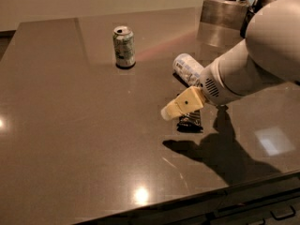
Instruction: Move rxbar chocolate near blue plastic bottle
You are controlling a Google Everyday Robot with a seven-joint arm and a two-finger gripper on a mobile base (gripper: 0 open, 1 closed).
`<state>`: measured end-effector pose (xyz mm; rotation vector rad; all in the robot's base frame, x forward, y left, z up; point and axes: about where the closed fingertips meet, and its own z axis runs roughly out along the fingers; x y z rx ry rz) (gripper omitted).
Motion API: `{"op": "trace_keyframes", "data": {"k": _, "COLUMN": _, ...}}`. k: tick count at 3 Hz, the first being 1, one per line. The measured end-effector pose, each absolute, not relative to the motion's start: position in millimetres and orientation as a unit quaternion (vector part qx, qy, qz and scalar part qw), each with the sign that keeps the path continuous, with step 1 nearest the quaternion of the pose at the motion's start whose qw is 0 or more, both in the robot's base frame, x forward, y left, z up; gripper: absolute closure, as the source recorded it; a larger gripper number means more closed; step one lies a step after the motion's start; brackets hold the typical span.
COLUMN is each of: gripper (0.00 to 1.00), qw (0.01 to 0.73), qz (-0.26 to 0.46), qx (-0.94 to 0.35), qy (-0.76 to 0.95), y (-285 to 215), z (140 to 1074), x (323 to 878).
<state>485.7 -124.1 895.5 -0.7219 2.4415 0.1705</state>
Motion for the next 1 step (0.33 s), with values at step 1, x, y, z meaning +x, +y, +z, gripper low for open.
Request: {"op": "trace_keyframes", "data": {"k": 1, "gripper": 0.0, "qw": 0.291, "qz": 0.064, "qx": -0.271, "qy": 0.915, "y": -124.1, "z": 895.5, "x": 485.7}}
